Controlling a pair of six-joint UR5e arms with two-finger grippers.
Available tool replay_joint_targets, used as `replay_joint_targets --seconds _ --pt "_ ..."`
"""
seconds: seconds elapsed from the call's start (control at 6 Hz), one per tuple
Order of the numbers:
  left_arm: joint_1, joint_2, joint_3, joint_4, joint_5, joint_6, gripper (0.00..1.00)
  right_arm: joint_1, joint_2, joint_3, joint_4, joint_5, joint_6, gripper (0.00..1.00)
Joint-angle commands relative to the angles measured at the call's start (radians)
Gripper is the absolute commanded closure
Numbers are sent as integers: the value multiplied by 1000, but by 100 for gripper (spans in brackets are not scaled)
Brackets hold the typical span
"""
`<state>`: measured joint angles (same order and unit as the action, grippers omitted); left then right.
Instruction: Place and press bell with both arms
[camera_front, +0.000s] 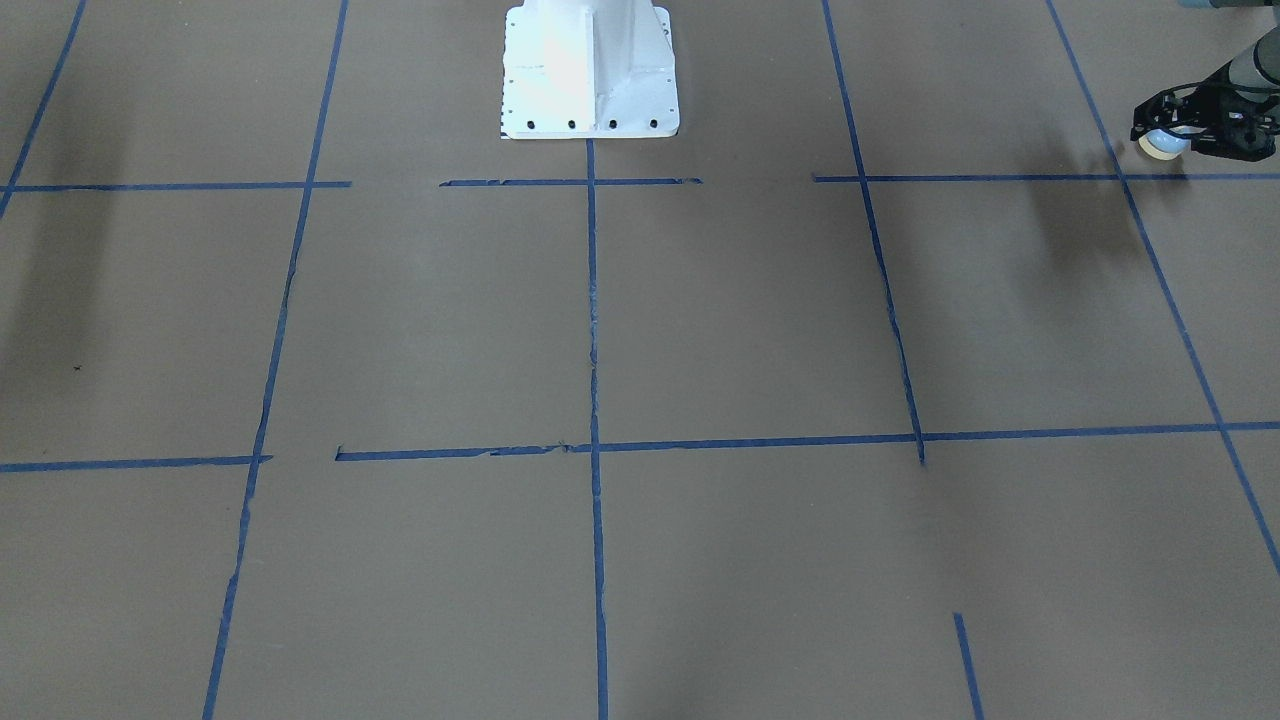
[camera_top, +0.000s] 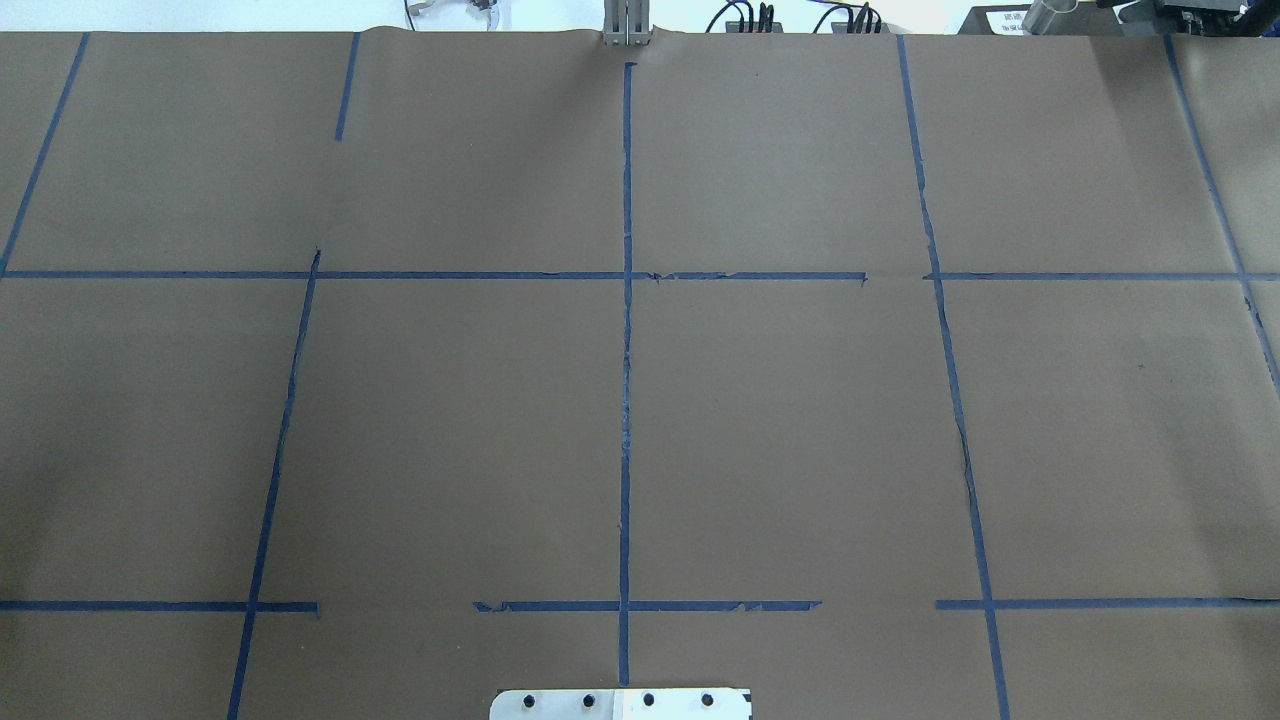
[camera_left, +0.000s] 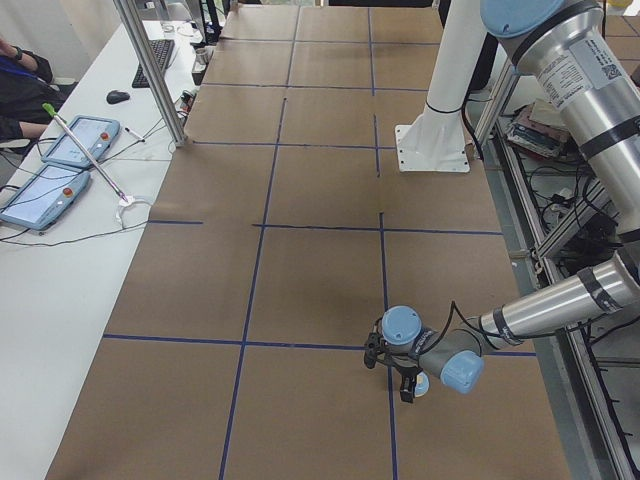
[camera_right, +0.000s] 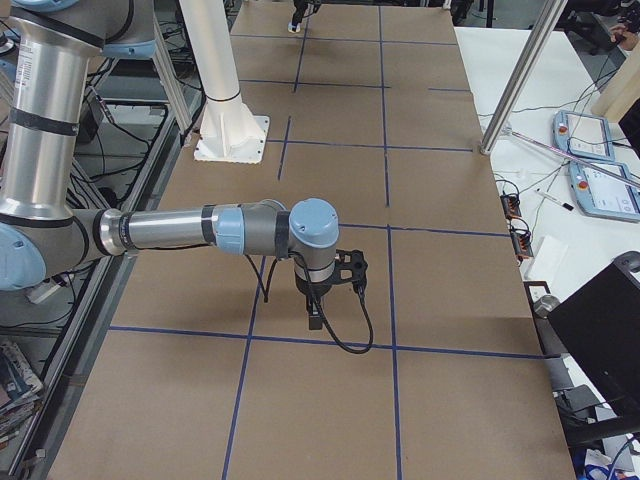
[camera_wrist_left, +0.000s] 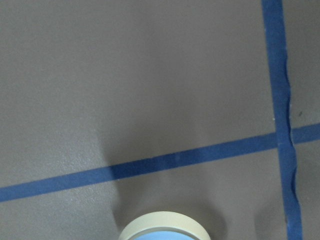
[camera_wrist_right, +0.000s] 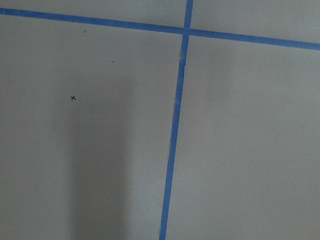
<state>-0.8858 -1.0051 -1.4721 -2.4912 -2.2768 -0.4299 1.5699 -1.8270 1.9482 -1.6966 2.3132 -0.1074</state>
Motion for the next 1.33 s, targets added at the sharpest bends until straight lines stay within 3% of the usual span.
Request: replay_joint_targets --seconds 0.0,0.17,0.33,0.5,0.67,1.0,1.17 --pt "7 0 16 0 0 0 0 2 0 0 0 0 0 0" --pt "7 0 18 -1 2 2 5 -1 0 1 2 0 0 0" --pt "7 0 16 -14 5 -1 34 2 0 1 3 0 0 0" --pt "7 0 16 -20 8 -1 83 -1 0 1 3 0 0 0" --pt "-5 0 13 -81 8 -1 96 -1 0 3 3 0 2 0" --pt "-208 -4 -98 -123 0 -6 98 -1 2 4 3 0 2 0" --pt "-243 -7 -181 -121 3 -15 98 -1 2 5 3 0 2 0"
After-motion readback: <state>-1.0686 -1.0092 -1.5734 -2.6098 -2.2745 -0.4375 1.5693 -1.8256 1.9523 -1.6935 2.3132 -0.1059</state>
